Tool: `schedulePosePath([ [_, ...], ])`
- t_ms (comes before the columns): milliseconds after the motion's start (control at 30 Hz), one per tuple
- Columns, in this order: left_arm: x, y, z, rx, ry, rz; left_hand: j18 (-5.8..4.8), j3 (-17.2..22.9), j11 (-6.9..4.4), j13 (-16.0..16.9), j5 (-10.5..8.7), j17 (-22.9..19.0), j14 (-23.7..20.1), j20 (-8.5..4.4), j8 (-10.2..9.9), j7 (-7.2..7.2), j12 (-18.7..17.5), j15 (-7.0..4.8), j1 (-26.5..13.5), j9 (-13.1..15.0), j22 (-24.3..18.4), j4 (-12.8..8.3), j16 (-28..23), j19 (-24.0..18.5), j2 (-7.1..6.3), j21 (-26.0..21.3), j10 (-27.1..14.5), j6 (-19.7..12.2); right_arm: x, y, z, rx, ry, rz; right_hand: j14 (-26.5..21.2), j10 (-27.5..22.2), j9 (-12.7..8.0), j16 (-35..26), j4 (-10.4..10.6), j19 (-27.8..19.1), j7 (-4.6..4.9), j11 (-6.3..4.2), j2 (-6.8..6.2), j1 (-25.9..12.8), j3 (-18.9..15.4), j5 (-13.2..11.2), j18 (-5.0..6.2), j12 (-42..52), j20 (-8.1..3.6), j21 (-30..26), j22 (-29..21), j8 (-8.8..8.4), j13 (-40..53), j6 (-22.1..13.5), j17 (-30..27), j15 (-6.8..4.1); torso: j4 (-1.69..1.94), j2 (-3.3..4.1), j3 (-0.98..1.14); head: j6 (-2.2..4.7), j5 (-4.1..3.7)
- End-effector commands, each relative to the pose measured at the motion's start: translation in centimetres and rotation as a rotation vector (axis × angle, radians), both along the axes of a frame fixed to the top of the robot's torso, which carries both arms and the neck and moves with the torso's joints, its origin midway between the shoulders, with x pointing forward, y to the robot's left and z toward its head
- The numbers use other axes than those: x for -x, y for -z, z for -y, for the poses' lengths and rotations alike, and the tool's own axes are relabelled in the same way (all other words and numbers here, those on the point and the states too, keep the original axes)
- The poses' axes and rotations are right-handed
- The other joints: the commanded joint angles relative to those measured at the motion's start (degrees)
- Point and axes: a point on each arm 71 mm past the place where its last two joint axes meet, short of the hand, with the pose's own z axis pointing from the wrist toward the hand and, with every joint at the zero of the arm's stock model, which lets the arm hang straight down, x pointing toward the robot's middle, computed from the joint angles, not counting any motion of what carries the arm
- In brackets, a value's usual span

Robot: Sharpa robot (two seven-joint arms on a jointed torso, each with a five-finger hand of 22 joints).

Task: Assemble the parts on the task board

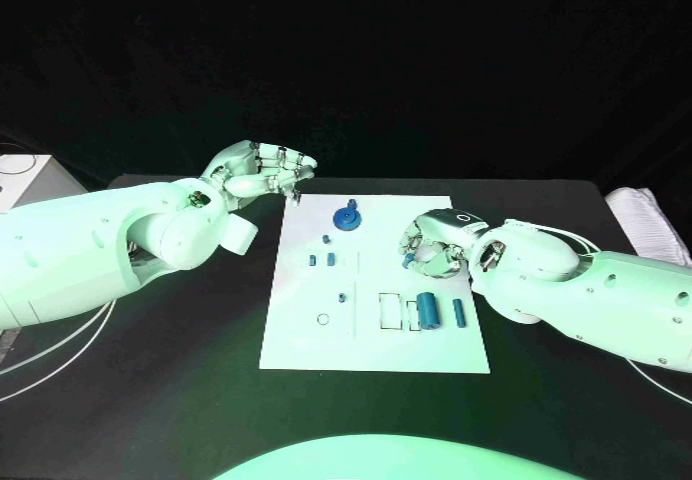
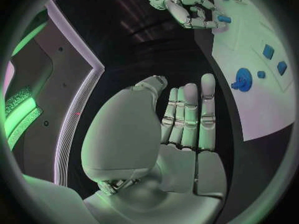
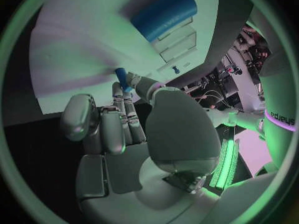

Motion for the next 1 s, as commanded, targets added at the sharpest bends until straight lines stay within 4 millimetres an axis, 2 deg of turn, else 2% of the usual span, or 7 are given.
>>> schedulePosePath([
  [33, 0.1, -0.1, 0.3, 0.008, 0.021, 0.004, 0.72, -0.11, -0.03, 0.06, -0.19, 0.07, -0.06, 0.25, 0.35, -0.09, -0.25, 0.43, -0.02, 0.07, -0.09, 0.32, -0.34, -0.07, -0.52, -0.21, -0.4, -0.36, 0.1, 0.4, -0.1, 0.037, -0.014, -0.011, 1.76, 0.54, 0.13, 0.22, 0.01, 0.4, -0.14, 0.11, 0.18, -0.67, 0.62, -0.51, -1.04, -0.37, -0.1, 0.26, 0.17, 0.44, -0.08, 0.49, 0.12, -0.55, 0.01, 0.02, 0.01, 0.01, 0.04],
  [200, 0.1, -0.1, 0.2, 0.009, 0.021, 0.003, 0.72, -0.11, -0.03, 0.06, -0.19, 0.07, -0.06, 0.25, 0.35, -0.09, -0.25, 0.43, -0.02, 0.07, -0.09, 0.32, -0.34, -0.07, -0.52, -0.21, -0.4, -0.36, 0.1, 0.5, -0.2, 0.041, -0.014, -0.011, 1.77, 0.63, 0.17, 0.26, 0.0, 0.4, -0.18, 0.08, 0.26, -0.64, 0.91, -0.58, -1.04, -0.47, -0.13, 0.26, 0.19, 0.5, -0.09, 0.63, 0.18, -0.58, 0.01, 0.05, 0.02, -0.02, 0.05],
  [367, 0.1, -0.1, 0.2, 0.01, 0.021, 0.002, 0.74, -0.08, -0.04, 0.1, -0.17, 0.13, -0.06, 0.25, 0.41, -0.09, -0.21, 0.42, 0.0, 0.12, -0.08, 0.32, -0.34, -0.08, -0.42, -0.23, -0.35, -0.34, 0.0, 0.6, -0.3, 0.038, -0.008, -0.001, 1.78, 1.2, 0.44, 0.3, -0.02, 0.42, -0.28, -0.03, 0.88, -0.47, 2.2, -0.71, -1.05, -0.86, -0.24, 0.28, 0.32, 0.91, -0.08, 1.36, 0.24, -0.7, 0.06, 0.03, 0.01, -0.06, 0.0],
  [433, 0.1, -0.1, 0.2, 0.01, 0.02, 0.001, 0.74, -0.08, -0.04, 0.1, -0.17, 0.13, -0.06, 0.25, 0.41, -0.09, -0.21, 0.42, 0.0, 0.12, -0.08, 0.32, -0.34, -0.08, -0.42, -0.23, -0.35, -0.34, 0.0, 0.5, -0.3, 0.025, -0.005, 0.012, 1.8, 2.49, 0.77, 0.34, -0.18, 0.52, -0.5, -0.37, 1.87, -0.02, 3.66, -2.73, -1.08, -0.83, -0.44, 0.48, 0.62, 1.39, 0.04, 2.08, 0.32, -0.97, 0.06, 0.02, 0.02, -0.1, 0.01],
  [667, 0.1, -0.1, 0.2, 0.011, 0.02, 0.0, 0.74, -0.08, -0.04, 0.1, -0.17, 0.13, -0.06, 0.25, 0.41, -0.09, -0.21, 0.42, 0.0, 0.12, -0.08, 0.32, -0.34, -0.08, -0.42, -0.23, -0.35, -0.34, 0.0, -0.1, -0.2, -0.052, 0.019, 0.076, 1.94, 7.21, 2.57, 0.52, -0.59, 1.34, -1.48, -1.77, 3.93, 0.19, 5.21, -2.83, -1.46, -0.18, -1.42, 2.23, 2.71, 3.76, 0.78, 4.91, 0.69, -2.12, -0.01, -0.03, 0.02, -0.16, 0.0],
  [800, 0.0, -0.1, 0.2, 0.012, 0.019, -0.001, 0.75, -0.05, -0.04, 0.13, -0.16, 0.19, -0.07, 0.26, 0.47, -0.09, -0.19, 0.42, -0.02, 0.17, -0.08, 0.36, -0.36, -0.08, -0.31, -0.25, -0.34, -0.35, 0.2, -0.6, 0.1, -0.102, 0.038, 0.106, 2.01, 8.73, 3.63, 0.58, -0.99, 1.9, -1.77, -2.21, 4.33, 0.15, 5.6, -2.89, -1.77, -0.32, -1.83, 3.49, 4.12, 4.68, 1.09, 5.24, 0.83, -2.51, -0.03, -0.13, 0.02, -0.17, -0.02],
  [1000, -0.2, 0.0, 0.2, 0.018, 0.015, -0.006, 0.75, -0.04, -0.04, 0.15, -0.15, 0.22, -0.07, 0.26, 0.49, -0.09, -0.19, 0.41, -0.01, 0.19, -0.08, 0.35, -0.36, -0.09, -0.27, -0.26, -0.35, -0.35, 0.7, -2.4, 0.5, -0.159, 0.046, 0.125, 2.04, 9.04, 3.98, 0.63, -1.22, 1.98, -1.78, -2.28, 4.24, 0.12, 5.72, -2.86, -1.81, -0.48, -1.94, 3.64, 4.32, 4.93, 1.18, 5.21, 0.93, -2.59, -0.05, -0.21, -0.04, 0.03, -0.05],
])
